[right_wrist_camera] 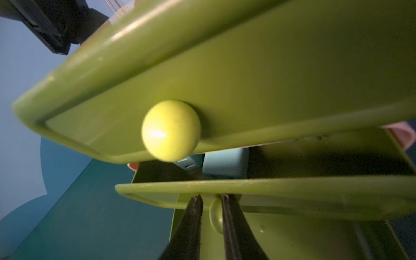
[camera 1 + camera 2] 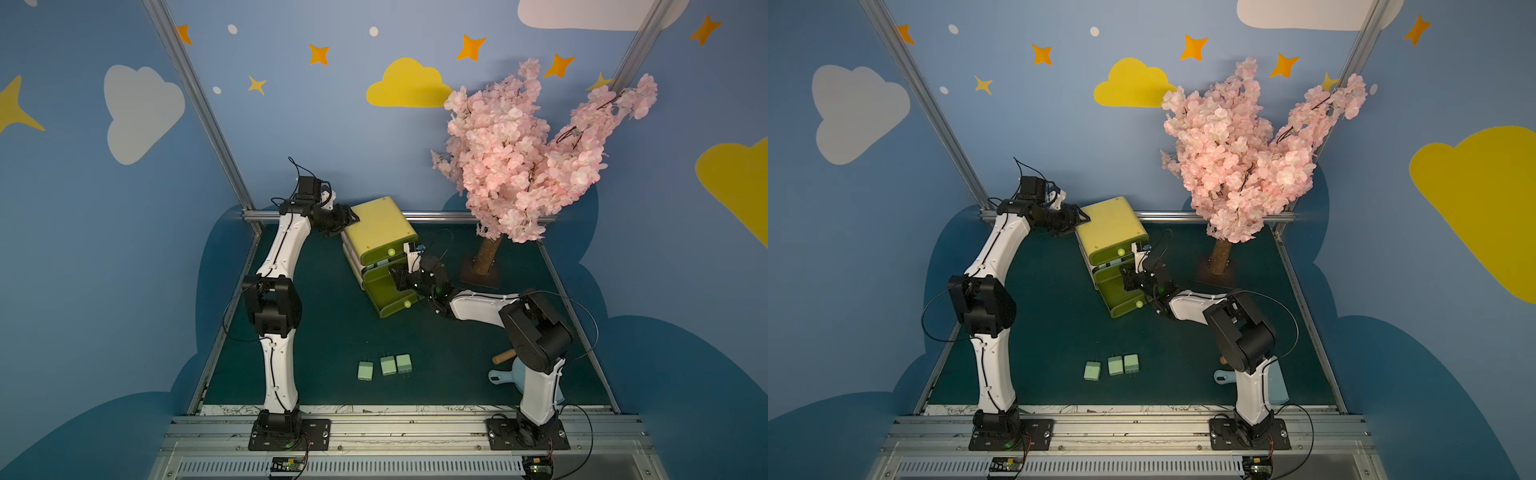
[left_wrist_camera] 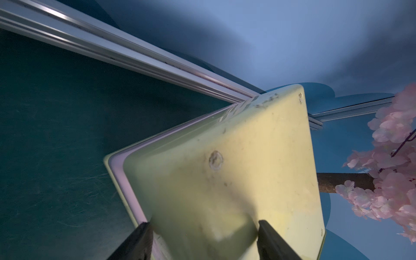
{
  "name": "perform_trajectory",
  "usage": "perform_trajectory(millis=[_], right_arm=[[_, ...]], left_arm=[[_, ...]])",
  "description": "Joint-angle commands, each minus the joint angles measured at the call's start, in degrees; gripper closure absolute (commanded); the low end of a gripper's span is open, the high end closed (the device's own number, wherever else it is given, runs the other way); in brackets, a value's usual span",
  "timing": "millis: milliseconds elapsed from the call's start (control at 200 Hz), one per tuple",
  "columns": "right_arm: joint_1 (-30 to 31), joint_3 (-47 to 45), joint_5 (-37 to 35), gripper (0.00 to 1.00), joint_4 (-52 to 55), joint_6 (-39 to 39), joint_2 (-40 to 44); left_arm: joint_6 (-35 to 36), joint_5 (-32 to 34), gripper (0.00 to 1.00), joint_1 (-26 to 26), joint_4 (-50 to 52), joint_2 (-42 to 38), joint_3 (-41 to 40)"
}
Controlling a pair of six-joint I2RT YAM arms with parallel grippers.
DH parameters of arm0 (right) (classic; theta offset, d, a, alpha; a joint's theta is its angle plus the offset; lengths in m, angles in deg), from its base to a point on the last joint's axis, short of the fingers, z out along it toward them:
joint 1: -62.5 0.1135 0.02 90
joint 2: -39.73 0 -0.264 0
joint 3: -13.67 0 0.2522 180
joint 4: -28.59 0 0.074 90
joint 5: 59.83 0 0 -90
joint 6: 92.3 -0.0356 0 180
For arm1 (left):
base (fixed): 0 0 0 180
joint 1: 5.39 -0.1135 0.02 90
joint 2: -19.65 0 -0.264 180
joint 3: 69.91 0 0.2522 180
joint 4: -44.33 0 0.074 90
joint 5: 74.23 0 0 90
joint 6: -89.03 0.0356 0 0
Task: Place the plugs into the drawer by color
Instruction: Close the drawer in the storage box.
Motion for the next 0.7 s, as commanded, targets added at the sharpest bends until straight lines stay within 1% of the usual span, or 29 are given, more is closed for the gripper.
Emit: perform_trajectory(millis=[0, 350, 441, 491, 606, 646, 696], right_arm=[[0.61, 1.49, -2.03, 0.75, -2.67, 1.17, -2.97], [1.81, 6.45, -2.48, 0.66, -2.66, 1.55, -6.79], [2.07, 6.47, -1.98, 0.65, -2.67, 1.57, -6.31], [2.45, 5.41, -1.61, 0.63, -2.53, 1.63, -4.61], [4.30, 0.97, -3.27, 0.58, 5.62, 1.78, 3.39], [5.21, -0.15, -4.34, 0.56, 10.72, 1.78, 6.90], [6.54, -0.27, -6.33, 0.54, 20.91, 0.41, 10.56]], left_arm=[[1.09, 2.32, 0.26, 1.09, 5.38, 1.89, -2.14], [1.16, 1.95, 0.26, 0.89, 5.38, 2.15, -2.27], [1.02, 1.93, 0.26, 0.58, 5.38, 2.24, -2.23], [0.96, 1.85, 0.26, 0.22, 5.28, 2.24, -2.40], [0.41, 1.91, 0.27, -0.52, 4.89, 1.86, -2.91], [0.19, 1.95, 0.27, -0.64, 4.40, 1.51, -3.46], [-0.11, 2.03, 0.26, -0.76, 3.86, 1.11, -4.05]])
